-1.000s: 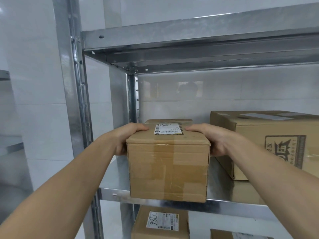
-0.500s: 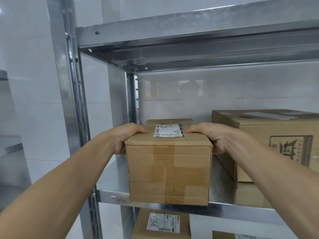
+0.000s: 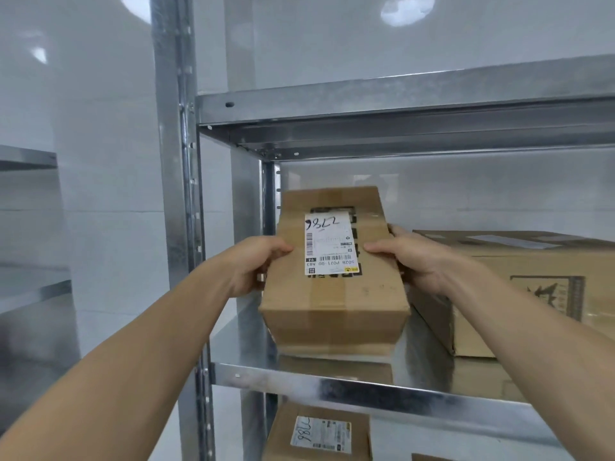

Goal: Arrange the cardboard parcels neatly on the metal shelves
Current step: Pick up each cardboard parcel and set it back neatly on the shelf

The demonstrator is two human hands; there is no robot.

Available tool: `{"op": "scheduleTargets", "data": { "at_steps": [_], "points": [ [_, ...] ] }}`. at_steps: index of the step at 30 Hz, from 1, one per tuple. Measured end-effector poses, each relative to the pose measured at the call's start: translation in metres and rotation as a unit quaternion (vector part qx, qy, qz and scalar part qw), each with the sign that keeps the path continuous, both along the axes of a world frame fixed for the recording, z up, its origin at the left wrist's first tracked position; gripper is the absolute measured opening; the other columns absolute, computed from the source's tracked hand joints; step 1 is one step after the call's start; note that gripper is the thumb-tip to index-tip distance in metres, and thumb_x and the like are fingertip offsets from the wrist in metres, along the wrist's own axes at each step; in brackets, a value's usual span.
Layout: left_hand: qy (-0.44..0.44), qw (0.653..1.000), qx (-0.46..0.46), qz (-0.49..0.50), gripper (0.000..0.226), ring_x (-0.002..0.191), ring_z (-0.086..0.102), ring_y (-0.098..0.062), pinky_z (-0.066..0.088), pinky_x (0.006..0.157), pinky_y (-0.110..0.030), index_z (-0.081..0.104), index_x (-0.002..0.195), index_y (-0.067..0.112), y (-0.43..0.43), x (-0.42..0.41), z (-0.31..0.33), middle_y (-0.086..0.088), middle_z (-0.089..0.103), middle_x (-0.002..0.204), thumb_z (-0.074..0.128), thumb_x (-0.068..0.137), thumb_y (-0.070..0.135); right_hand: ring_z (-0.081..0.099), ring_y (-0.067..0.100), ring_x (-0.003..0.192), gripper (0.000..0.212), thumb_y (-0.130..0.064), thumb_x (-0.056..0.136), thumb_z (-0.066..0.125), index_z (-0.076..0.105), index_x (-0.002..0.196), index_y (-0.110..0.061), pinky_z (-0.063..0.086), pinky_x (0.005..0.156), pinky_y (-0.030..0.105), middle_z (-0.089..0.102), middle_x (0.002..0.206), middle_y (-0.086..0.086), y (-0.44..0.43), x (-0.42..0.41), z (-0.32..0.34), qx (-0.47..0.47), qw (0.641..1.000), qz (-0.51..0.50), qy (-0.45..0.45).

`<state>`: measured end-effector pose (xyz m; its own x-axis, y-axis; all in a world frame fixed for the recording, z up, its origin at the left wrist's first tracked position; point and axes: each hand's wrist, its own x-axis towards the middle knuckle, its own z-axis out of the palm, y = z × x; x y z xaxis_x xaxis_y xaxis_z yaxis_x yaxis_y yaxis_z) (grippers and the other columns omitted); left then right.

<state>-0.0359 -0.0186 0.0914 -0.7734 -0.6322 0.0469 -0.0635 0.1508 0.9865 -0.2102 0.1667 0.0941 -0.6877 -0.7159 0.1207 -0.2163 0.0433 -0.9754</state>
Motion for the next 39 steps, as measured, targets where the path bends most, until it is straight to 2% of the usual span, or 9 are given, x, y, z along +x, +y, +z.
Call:
{"op": "scheduleTargets", "data": {
  "at_steps": [2,6,10,17,20,24,32,36,39],
  "points": [
    [0.028,0.999,-0.019,0.009,0.004,0.070,0.053,-0.015,0.043,0.066,-0.029,0.061,0.097,0.018,0.003,0.002,0.003,0.000,0.061,0.081,0.058,0.096,0.015,0.070,0.022,0.101,0.053,-0.007,0.094,0.070,0.044,0.134,-0.030,0.055,0.073,0.035,0.071,0.116,0.007,0.004,0.005,0.004,-0.028,0.999,0.005,0.014],
    [0.073,0.996,-0.051,-0.003,0.029,0.085,0.065,-0.015,0.050,0.075,-0.031,0.055,0.124,0.018,0.008,0.009,0.005,-0.001,0.069,0.100,0.057,0.097,0.007,0.068,0.027,0.107,0.068,-0.002,0.092,0.070,0.033,0.139,-0.034,0.058,0.087,0.042,0.070,0.117,0.010,0.009,0.013,0.005,-0.069,0.997,0.016,0.001],
    [0.092,0.994,-0.050,-0.007,0.039,0.096,0.067,-0.019,0.053,0.083,-0.039,0.052,0.131,0.019,0.012,0.012,-0.004,-0.001,0.070,0.108,0.057,0.096,0.002,0.059,0.028,0.117,0.045,-0.040,0.099,0.064,0.038,0.135,-0.030,0.055,0.090,0.046,0.057,0.130,0.007,0.014,0.020,0.005,-0.126,0.991,0.009,-0.040],
    [0.132,0.991,-0.008,-0.013,0.026,0.055,0.060,-0.006,0.046,0.065,-0.033,0.053,0.120,0.017,0.022,0.009,-0.022,0.005,0.067,0.072,0.052,0.096,0.006,0.062,0.034,0.119,0.074,-0.082,0.085,0.047,0.042,0.144,-0.038,0.061,0.075,0.046,0.058,0.138,0.010,0.013,0.011,-0.003,-0.156,0.985,-0.004,-0.073],
    [0.153,0.988,0.018,-0.019,0.016,0.064,0.059,-0.010,0.047,0.061,-0.031,0.053,0.113,0.017,0.024,0.008,-0.027,0.002,0.068,0.080,0.049,0.098,0.011,0.059,0.032,0.123,0.088,-0.089,0.072,0.045,0.040,0.146,-0.042,0.057,0.087,0.050,0.060,0.137,0.008,0.013,0.010,-0.010,-0.157,0.986,-0.008,-0.058],
    [0.182,0.981,0.066,-0.029,0.019,0.057,0.058,-0.006,0.045,0.050,-0.024,0.060,0.107,0.015,0.027,0.006,-0.035,0.007,0.069,0.067,0.044,0.099,0.021,0.061,0.012,0.100,0.072,-0.082,0.089,0.030,0.047,0.144,-0.038,0.049,0.065,0.032,0.065,0.117,-0.004,0.012,0.011,-0.023,-0.158,0.987,-0.024,-0.036],
    [0.164,0.982,0.096,0.005,0.043,0.073,0.060,-0.015,0.053,0.057,-0.034,0.056,0.087,0.017,0.027,0.003,-0.038,0.003,0.065,0.070,0.043,0.102,0.055,0.062,0.013,0.099,0.079,-0.082,0.092,0.023,0.051,0.142,-0.027,0.047,0.070,0.032,0.068,0.111,-0.002,0.004,-0.003,-0.034,-0.151,0.986,-0.040,-0.057],
    [0.101,0.989,0.102,0.029,0.064,0.097,0.061,-0.031,0.051,0.093,-0.059,0.053,0.107,0.010,0.009,0.002,-0.015,-0.010,0.061,0.098,0.037,0.097,0.071,0.056,0.041,0.126,0.092,-0.095,0.079,0.029,0.052,0.138,-0.029,0.041,0.104,0.066,0.062,0.132,0.015,0.008,-0.016,-0.011,-0.126,0.985,-0.082,-0.081],
    [0.076,0.992,0.070,0.076,0.067,0.095,0.062,-0.033,0.048,0.094,-0.052,0.054,0.124,0.005,0.000,0.006,0.017,-0.012,0.059,0.094,0.040,0.099,0.067,0.047,0.050,0.131,0.084,-0.089,0.084,0.038,0.049,0.141,-0.029,0.033,0.103,0.078,0.053,0.141,0.020,0.016,-0.019,0.022,-0.095,0.986,-0.096,-0.093]
  ]
}}
